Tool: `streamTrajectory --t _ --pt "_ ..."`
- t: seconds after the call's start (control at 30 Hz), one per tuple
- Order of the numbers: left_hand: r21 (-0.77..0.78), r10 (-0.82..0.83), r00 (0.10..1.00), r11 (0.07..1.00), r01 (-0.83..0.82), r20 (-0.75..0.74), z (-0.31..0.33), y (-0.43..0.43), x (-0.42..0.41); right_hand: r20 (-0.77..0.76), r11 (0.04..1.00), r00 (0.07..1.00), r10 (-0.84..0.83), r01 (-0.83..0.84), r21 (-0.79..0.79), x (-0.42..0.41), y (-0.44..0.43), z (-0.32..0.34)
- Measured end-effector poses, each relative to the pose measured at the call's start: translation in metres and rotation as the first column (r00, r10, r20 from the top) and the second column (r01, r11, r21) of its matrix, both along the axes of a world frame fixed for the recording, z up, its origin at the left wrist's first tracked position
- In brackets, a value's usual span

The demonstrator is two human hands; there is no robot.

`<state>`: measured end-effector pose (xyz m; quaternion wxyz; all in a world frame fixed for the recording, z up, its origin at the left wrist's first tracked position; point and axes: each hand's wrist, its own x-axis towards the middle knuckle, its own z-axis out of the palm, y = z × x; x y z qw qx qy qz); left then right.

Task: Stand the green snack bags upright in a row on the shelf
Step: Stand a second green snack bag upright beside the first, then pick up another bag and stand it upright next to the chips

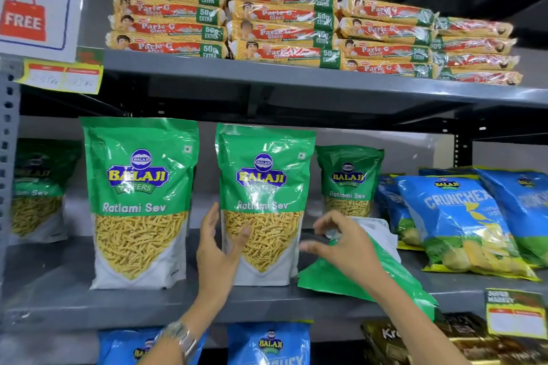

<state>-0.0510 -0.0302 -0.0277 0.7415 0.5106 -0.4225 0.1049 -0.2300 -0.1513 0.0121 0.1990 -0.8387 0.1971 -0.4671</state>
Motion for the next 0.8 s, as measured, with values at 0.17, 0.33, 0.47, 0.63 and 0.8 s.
streamTrajectory --t 0.17,0.33,0.47,0.63,0.8 --pt "-0.079 -0.120 0.990 0.989 0.126 0.073 -0.014 -0.010 -0.038 -0.379 0.905 0.902 -0.208 0.030 -0.425 -0.032 -0.003 -0.020" --pt "-0.036 -0.335 0.937 0.940 0.339 0.097 -0.003 -0.030 -0.069 -0.370 0.870 0.904 -0.214 0.005 -0.492 -0.038 -0.004 -0.010" --pt "0.054 -0.460 0.875 0.888 0.457 0.151 0.008 -0.053 -0.081 -0.119 0.771 0.952 -0.280 0.149 -0.620 -0.056 -0.013 0.020" --pt "0.182 -0.466 0.869 0.881 0.437 0.170 0.021 -0.106 -0.095 0.032 0.785 0.939 -0.342 0.304 -0.540 -0.079 -0.037 0.094" --pt "0.364 -0.419 0.896 0.865 0.346 0.145 0.017 -0.160 -0.095 -0.035 0.883 0.946 -0.324 0.288 -0.371 -0.069 -0.078 0.158"
